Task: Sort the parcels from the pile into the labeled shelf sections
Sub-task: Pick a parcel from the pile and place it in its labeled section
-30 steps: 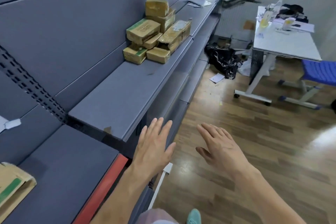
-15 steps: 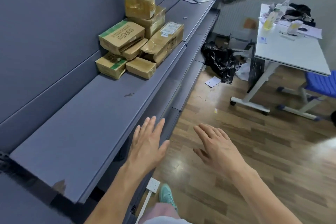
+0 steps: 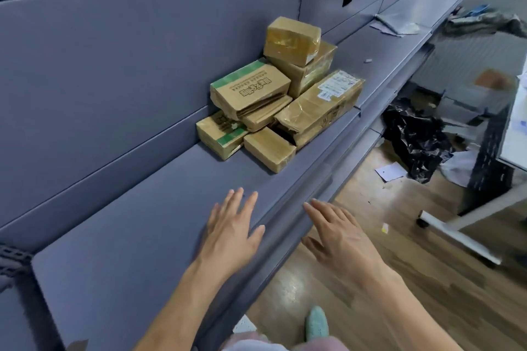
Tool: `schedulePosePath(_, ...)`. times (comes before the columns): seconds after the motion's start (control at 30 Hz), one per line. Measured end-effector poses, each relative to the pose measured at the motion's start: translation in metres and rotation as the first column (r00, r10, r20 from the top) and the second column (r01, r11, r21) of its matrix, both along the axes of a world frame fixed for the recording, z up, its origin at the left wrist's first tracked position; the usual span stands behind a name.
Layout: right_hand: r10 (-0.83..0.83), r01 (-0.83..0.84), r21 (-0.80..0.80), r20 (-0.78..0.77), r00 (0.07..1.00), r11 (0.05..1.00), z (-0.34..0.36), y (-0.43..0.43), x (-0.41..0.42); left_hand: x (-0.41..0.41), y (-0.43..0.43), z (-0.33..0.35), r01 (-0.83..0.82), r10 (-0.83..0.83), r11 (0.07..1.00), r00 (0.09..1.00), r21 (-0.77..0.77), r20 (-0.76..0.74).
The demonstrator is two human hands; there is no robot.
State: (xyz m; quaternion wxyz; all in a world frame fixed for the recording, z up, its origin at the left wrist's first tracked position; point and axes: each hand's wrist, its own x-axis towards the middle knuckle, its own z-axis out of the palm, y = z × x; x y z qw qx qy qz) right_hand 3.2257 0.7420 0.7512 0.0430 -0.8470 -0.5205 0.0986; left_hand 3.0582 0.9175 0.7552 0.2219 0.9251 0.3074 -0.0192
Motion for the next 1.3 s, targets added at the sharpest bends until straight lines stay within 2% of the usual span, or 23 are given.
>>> schedulePosePath(0.3,0.300,-0.301,-0.010,-0.017,0.954,0.954,0.007,0.074,0.094,0.056,0.005,-0.003,-0.275,0.275,0.961,0.961,-0.034,-0.010)
schedulePosePath(0.53,0.489,-0.488,0.043,-0.018,0.872,0.872,0.010,0.121,0.138,0.078,-0.014,-0.010,-0.513,0.510,0.856,0.858,-0.059,-0.057)
schedulePosePath(0.7,0.590,-0.588,0.046,-0.022,0.807,0.807,0.004,0.138,0.140,0.082,-0.030,-0.016,-0.613,0.606,0.788,0.789,-0.053,-0.102)
schedulePosePath(0.83,0.610,-0.610,0.030,0.005,0.792,0.792,-0.001,0.151,0.145,0.083,-0.033,-0.015,-0.650,0.643,0.759,0.758,-0.038,-0.105)
schedulePosePath(1.07,0.620,-0.613,-0.092,0.129,0.774,0.785,-0.012,0.178,0.136,0.069,-0.035,-0.013,-0.708,0.703,0.705,0.706,-0.044,-0.090)
schedulePosePath(1.3,0.519,-0.512,-0.088,0.182,0.835,0.854,-0.021,0.178,0.114,0.050,-0.036,-0.021,-0.715,0.710,0.691,0.699,-0.106,-0.088)
